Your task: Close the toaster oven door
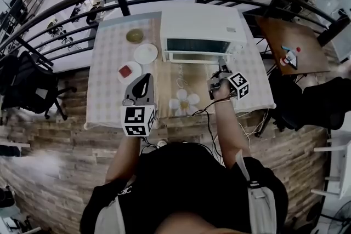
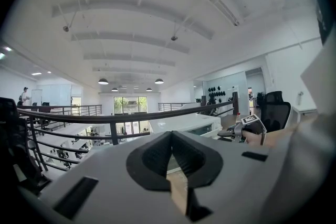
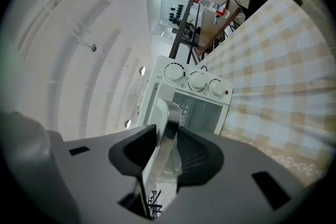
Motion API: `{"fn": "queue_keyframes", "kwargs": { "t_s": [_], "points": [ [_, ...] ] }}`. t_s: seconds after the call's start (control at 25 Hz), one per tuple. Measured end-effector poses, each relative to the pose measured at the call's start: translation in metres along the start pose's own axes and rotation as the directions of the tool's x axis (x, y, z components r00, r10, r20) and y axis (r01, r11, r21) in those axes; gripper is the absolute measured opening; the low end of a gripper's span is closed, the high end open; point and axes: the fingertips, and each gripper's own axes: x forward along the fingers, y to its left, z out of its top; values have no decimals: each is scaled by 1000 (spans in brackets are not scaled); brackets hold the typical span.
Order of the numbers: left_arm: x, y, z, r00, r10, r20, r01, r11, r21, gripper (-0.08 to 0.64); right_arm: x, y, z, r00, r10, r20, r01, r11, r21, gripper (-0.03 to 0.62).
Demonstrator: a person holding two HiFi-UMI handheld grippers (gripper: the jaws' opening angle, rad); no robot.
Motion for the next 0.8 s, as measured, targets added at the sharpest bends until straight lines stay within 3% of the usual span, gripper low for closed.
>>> {"fn": "queue_keyframes", "kwargs": {
  "t_s": [0.32,0.8],
  "points": [
    [11,4,8,1000,9,21,-9,1000,6,14,35,19,14,999,-40,-17,40,999,9,132],
    [15,15,12,999,25,30,-25,1000,7,14,57,27,20,1000,19,-25,-18,1000,17,145]
  ]
}}
